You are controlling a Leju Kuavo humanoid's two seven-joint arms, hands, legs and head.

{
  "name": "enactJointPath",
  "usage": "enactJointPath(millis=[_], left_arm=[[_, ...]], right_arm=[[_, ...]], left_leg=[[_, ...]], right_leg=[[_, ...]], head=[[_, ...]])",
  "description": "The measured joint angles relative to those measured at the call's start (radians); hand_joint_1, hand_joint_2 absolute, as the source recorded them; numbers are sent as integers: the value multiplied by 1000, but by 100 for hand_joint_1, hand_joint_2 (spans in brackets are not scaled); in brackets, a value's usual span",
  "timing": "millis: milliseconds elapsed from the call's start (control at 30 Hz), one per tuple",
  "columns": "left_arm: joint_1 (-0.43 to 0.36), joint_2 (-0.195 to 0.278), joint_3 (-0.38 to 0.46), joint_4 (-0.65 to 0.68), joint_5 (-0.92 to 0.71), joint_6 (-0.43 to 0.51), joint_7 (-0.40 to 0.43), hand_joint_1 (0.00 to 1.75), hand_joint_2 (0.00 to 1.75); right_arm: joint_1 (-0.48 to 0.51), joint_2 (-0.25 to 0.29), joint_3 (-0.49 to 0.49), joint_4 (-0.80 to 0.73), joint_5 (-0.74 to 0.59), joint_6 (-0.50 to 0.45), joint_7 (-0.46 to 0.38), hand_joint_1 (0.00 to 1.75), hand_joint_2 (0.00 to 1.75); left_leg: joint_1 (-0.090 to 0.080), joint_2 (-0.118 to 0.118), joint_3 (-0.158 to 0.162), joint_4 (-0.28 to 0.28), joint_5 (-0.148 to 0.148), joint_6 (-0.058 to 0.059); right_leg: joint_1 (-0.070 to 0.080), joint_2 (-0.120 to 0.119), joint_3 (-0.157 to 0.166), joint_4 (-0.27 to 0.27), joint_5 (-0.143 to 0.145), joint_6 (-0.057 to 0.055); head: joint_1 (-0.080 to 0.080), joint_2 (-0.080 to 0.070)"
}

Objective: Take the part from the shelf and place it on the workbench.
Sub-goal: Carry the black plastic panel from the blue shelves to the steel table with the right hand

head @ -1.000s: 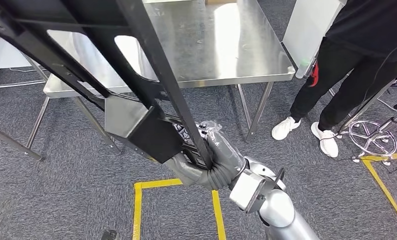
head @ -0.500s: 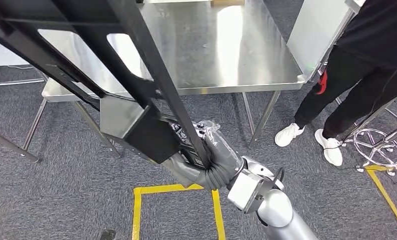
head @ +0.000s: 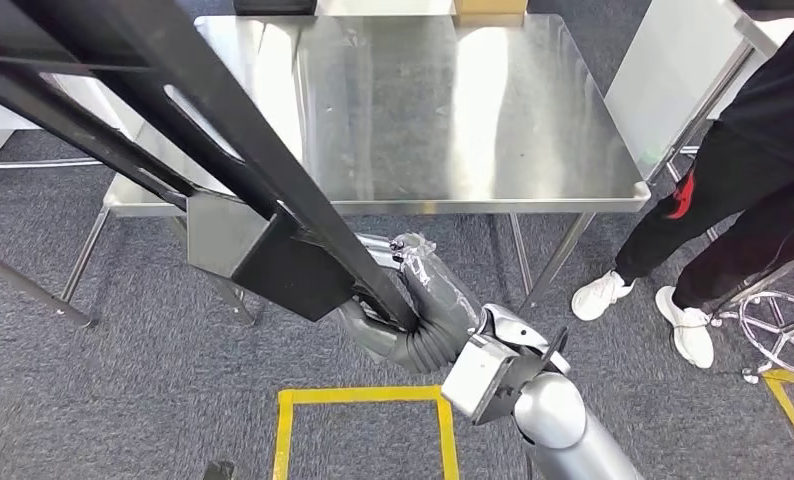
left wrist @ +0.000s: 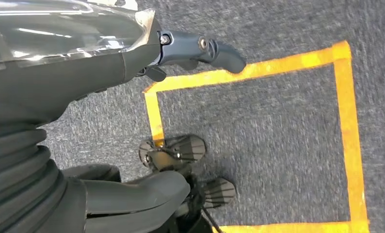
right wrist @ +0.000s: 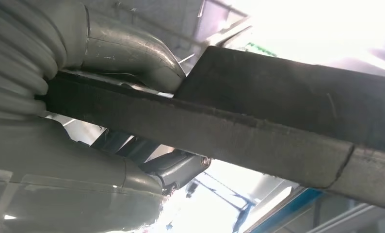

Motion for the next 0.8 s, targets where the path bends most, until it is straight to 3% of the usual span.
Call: enactJointPath(millis=[67, 167, 233, 267, 367, 400, 433, 533, 600, 700, 733, 767, 800], left_arm=[[-4, 1, 0, -1, -2, -1, 3, 0, 175], [-8, 0, 0, -2, -2, 0, 6, 0, 175], [-7, 1, 0, -2, -2, 0, 8, 0, 175], [-7, 1, 0, -2, -2, 0, 8, 0, 175], [-7, 0, 0, -1, -2, 1, 9, 0, 175], [-7, 0, 0, -1, -2, 1, 10, 0, 175], [-7, -1, 0, -2, -2, 2, 11, 0, 175], [-8, -2, 0, -2, -2, 3, 12, 0, 175], [-9, -2, 0, -3, -2, 3, 12, 0, 175], [-11, -2, 1, -3, -2, 3, 14, 0, 175], [-10, -2, 1, -3, -3, 2, 15, 0, 175], [-10, -3, 1, -3, -3, 2, 16, 0, 175], [-10, -3, 1, -3, -3, 2, 16, 0, 175]], right_arm=[[-23, 6, 2, 3, 4, 0, 7, 175, 175], [-48, 16, 8, 11, 6, 0, 12, 175, 175], [-52, 19, 12, 18, 6, 0, 13, 175, 175], [-53, 20, 14, 22, 6, 0, 14, 175, 175], [-66, 26, 19, 34, 4, 0, 20, 175, 175], [-73, 28, 21, 38, 2, 0, 22, 175, 175], [-78, 29, 23, 43, 2, 0, 24, 175, 175], [-88, 32, 28, 52, 1, -1, 26, 175, 175], [-96, 31, 31, 56, 0, -5, 26, 175, 175], [-102, 28, 35, 67, -2, -8, 30, 175, 175], [-102, 27, 37, 71, -2, -9, 31, 175, 175], [-103, 26, 37, 75, -2, -9, 31, 175, 175], [-105, 26, 38, 79, -2, -9, 32, 175, 175]], left_leg=[[1, 9, -21, 48, -5, -10], [12, 22, -135, 223, -59, -30], [20, 26, -199, 277, -84, -39], [23, 27, -206, 254, -65, -42], [27, 34, -166, 77, 76, -40], [25, 37, -155, 38, 105, -37], [22, 39, -149, 17, 117, -31], [18, 36, -126, 4, 114, -7], [20, 31, -105, -5, 111, 6], [15, 25, -86, -9, 92, 20], [12, 22, -77, -9, 84, 23], [9, 18, -66, -9, 75, 24], [5, 15, -53, -9, 66, 25]], right_leg=[[-9, 1, 19, -4, -8, -13], [-13, 0, 47, -6, -30, -28], [-14, 0, 68, -6, -48, -25], [-16, 1, 81, -6, -59, -22], [-20, 1, 119, -8, -91, -7], [-18, 1, 126, -11, -100, 0], [-16, 1, 133, -13, -104, 9], [-14, 0, 147, -10, -105, 32], [-13, -1, 103, 68, -108, 35], [-10, 0, -36, 262, -166, 17], [-7, 0, -67, 285, -185, 14], [-4, 0, -79, 272, -186, 15], [0, 0, -74, 223, -161, 20]], head=[[-2, 0], [-5, 0], [-5, 0], [-5, 0], [-6, 0], [-6, 0], [-8, 0], [-8, 0], [-5, 0], [-3, 0], [-3, 0], [-3, 0], [-3, 0]])
